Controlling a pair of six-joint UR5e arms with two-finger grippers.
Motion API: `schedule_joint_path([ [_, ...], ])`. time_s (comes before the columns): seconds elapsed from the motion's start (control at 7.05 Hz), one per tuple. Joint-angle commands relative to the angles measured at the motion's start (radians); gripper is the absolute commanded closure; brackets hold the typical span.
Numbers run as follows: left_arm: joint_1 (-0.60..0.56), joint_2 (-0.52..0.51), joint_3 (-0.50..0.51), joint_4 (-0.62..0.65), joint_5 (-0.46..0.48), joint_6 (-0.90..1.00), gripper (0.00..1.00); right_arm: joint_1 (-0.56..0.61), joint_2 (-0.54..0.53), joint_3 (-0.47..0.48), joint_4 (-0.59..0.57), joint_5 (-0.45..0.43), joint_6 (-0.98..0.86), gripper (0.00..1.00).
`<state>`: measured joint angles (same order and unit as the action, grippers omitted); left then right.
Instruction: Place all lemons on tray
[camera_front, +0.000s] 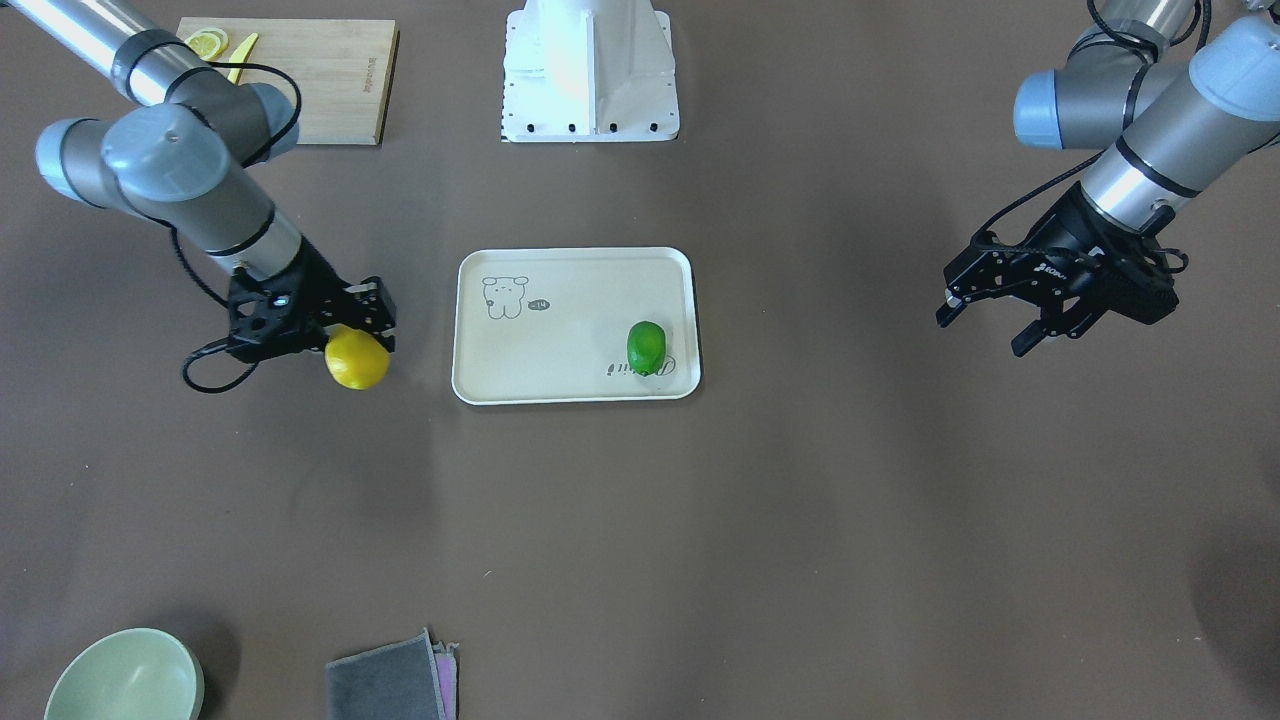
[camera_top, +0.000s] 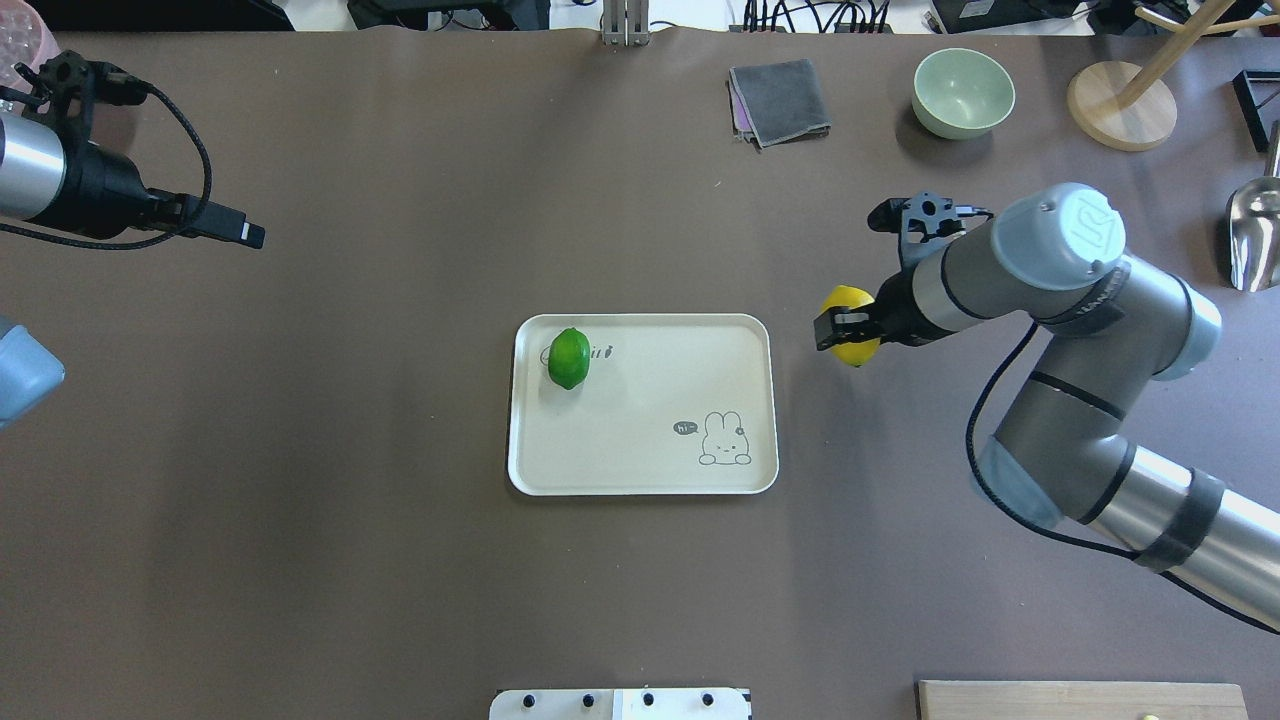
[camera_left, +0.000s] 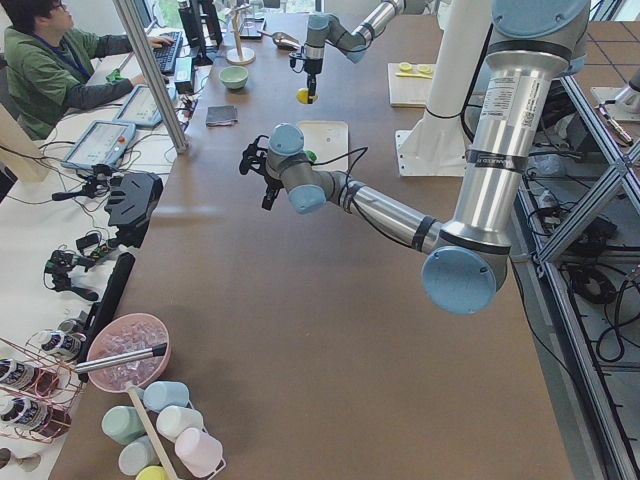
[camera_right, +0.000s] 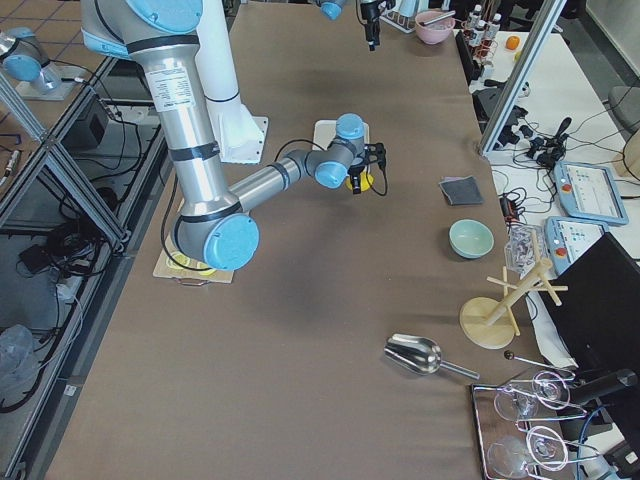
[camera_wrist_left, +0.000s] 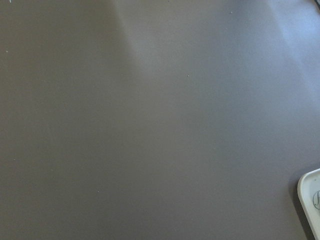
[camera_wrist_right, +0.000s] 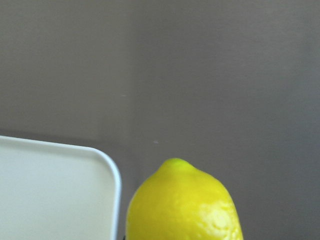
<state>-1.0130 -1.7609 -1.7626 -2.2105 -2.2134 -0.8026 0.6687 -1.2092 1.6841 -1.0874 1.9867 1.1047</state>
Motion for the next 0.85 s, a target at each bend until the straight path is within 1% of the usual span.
schedule_joint_path([
  [0.0, 0.002, 0.000, 0.000, 0.000, 0.000, -0.003, 0.02, -0.095, 0.167, -0.038, -0.113, -0.103, 0.156, 0.61],
  [0.14, 0.002, 0.000, 0.003, 0.000, 0.000, -0.003, 0.02, -0.110, 0.172, -0.034, -0.117, -0.217, 0.167, 0.01],
  [0.28, 0.002, 0.000, 0.002, 0.000, 0.000, -0.004, 0.02, -0.116, 0.184, -0.029, -0.155, -0.251, 0.158, 0.00],
  [0.43, 0.002, -0.002, 0.002, 0.000, 0.000, -0.004, 0.02, -0.107, 0.209, -0.024, -0.193, -0.250, 0.149, 0.00],
  [0.57, 0.002, 0.000, 0.003, 0.000, 0.000, -0.004, 0.02, -0.081, 0.211, -0.005, -0.195, -0.221, 0.127, 0.00],
  [0.71, 0.002, 0.000, 0.006, 0.000, 0.000, -0.004, 0.02, -0.017, 0.206, 0.009, -0.215, -0.119, 0.088, 0.00],
])
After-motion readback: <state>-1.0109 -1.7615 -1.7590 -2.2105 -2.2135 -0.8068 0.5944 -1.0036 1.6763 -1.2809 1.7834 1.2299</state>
